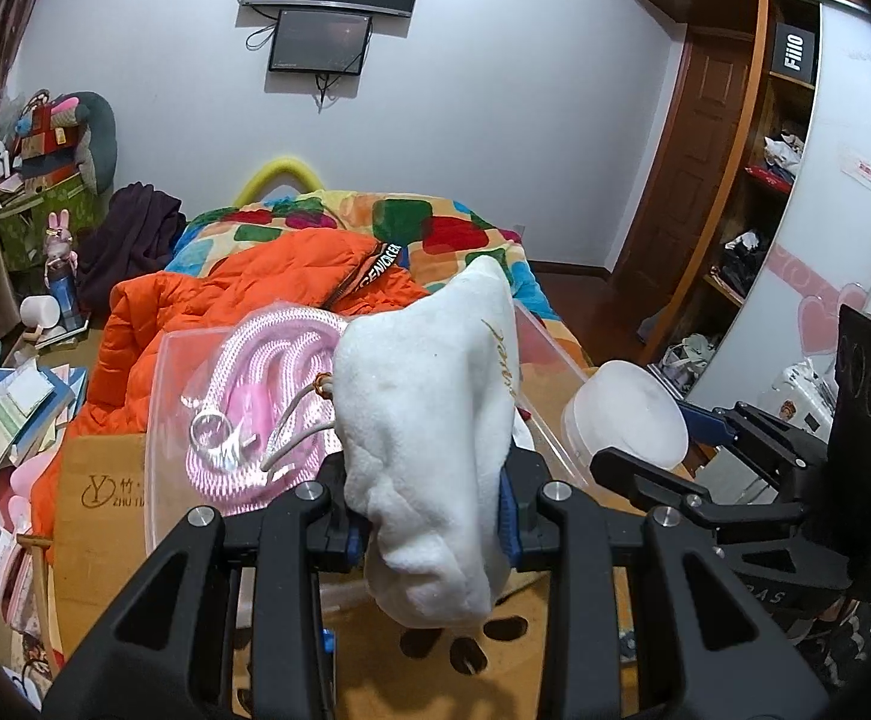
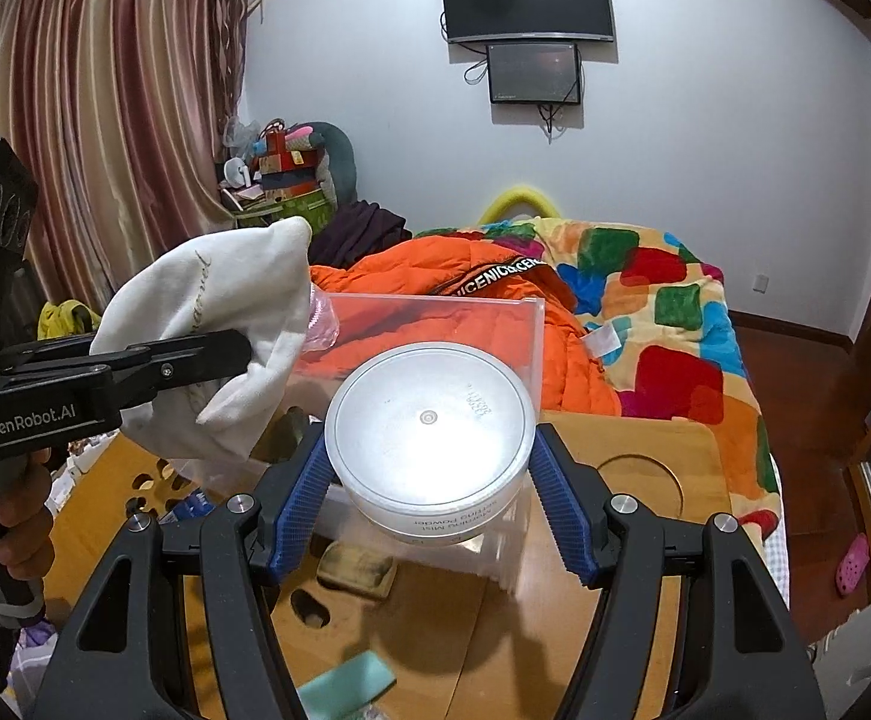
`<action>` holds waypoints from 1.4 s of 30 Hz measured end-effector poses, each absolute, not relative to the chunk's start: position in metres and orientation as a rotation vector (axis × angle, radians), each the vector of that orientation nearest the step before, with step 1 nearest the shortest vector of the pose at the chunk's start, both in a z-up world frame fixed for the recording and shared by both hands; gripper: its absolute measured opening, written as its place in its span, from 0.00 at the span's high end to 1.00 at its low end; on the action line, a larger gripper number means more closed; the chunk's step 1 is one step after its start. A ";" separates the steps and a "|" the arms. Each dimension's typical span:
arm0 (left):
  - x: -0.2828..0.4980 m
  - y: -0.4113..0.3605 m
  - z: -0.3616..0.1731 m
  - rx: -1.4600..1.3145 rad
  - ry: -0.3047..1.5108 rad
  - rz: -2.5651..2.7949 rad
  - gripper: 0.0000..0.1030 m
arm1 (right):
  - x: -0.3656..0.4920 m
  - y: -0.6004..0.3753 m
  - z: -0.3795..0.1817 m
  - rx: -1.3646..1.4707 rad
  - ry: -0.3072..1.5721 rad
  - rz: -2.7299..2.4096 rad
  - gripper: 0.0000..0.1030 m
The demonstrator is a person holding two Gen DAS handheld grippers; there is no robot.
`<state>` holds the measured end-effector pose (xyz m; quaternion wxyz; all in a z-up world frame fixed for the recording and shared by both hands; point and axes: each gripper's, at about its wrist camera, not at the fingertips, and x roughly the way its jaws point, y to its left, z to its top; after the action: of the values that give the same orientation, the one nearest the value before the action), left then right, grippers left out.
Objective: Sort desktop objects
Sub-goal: 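Lower the cloth bag into the clear box while the right tool places the white container beside it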
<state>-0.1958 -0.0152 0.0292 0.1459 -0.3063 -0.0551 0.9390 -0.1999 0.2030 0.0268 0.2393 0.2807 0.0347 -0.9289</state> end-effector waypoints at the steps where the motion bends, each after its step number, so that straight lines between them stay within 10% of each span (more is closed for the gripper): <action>1: -0.199 -0.015 0.029 -0.883 -0.159 2.704 0.68 | -0.204 0.201 0.026 0.772 0.098 -2.542 0.40; 20: -0.219 0.002 0.008 -0.922 -0.095 2.685 0.67 | -0.229 0.179 0.009 0.818 0.177 -2.509 0.39; 42: -0.181 -0.001 0.022 -0.865 -0.105 2.715 0.38 | -0.188 0.178 0.019 0.764 0.209 -2.568 0.36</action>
<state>-0.1806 -0.0010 0.0225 0.1446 -0.3003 -0.0365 0.9421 -0.1884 0.1783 0.0191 0.2253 0.2769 0.0759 -0.9310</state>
